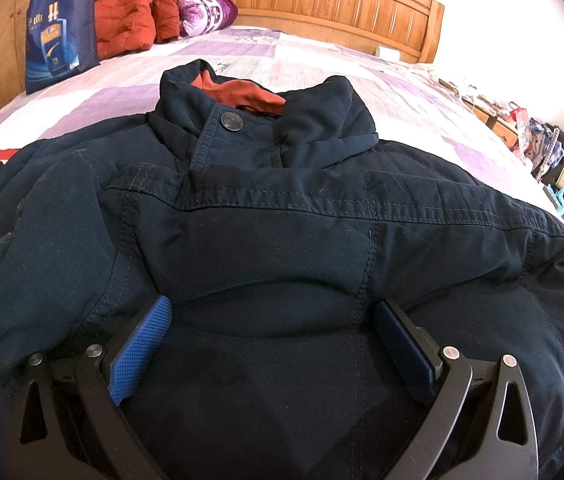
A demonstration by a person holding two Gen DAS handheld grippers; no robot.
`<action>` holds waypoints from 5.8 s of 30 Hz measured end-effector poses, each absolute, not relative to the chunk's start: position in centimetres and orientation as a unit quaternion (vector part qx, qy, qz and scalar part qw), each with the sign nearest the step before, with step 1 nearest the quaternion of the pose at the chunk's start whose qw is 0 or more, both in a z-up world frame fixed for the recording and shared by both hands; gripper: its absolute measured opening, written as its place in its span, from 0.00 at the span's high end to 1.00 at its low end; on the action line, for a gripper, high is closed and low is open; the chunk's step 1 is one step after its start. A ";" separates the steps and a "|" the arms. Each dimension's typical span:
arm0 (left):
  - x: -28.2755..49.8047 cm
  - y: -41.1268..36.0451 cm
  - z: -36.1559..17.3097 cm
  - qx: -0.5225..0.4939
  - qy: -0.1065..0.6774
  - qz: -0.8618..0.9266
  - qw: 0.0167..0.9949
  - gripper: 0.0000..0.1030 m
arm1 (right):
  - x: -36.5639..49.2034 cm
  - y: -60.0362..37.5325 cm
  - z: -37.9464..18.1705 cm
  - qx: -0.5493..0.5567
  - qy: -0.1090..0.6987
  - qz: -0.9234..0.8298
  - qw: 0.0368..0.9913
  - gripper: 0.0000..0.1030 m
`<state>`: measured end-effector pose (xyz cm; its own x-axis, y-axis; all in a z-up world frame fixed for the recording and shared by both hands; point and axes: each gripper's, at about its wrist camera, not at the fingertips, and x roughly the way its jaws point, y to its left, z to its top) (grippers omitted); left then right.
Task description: Fold large clothes
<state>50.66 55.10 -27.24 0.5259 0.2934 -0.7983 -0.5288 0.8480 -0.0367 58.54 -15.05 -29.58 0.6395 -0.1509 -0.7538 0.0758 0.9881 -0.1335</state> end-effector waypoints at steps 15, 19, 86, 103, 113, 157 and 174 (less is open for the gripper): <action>49.9 53.9 -22.3 -0.133 0.375 0.216 0.892 0.87 | 56.1 -8.3 -23.1 -0.108 0.337 -0.079 0.932 0.05; 49.2 53.6 -21.2 -0.129 0.374 0.213 0.893 0.87 | 58.4 0.9 -23.5 -0.133 0.378 0.030 0.915 0.05; 46.9 -17.7 -20.2 0.135 0.361 -0.175 0.906 0.90 | 34.4 -37.9 -22.6 0.052 0.501 -0.092 0.859 0.07; 48.5 -19.3 -21.0 0.100 0.382 -0.206 0.895 0.62 | 34.9 -37.0 -22.3 0.057 0.493 -0.088 0.864 0.07; 40.6 -15.5 -16.7 0.081 0.300 -0.271 0.911 0.20 | 35.5 -37.8 -21.4 0.094 0.473 -0.118 0.868 0.07; 58.1 13.3 -27.0 0.002 0.461 0.031 0.887 0.00 | 57.2 -31.1 -25.8 0.025 0.478 -0.100 0.872 0.01; 57.5 4.4 -20.3 0.051 0.397 -0.104 0.911 0.06 | 57.3 -17.8 -18.7 -0.031 0.386 0.011 0.922 0.02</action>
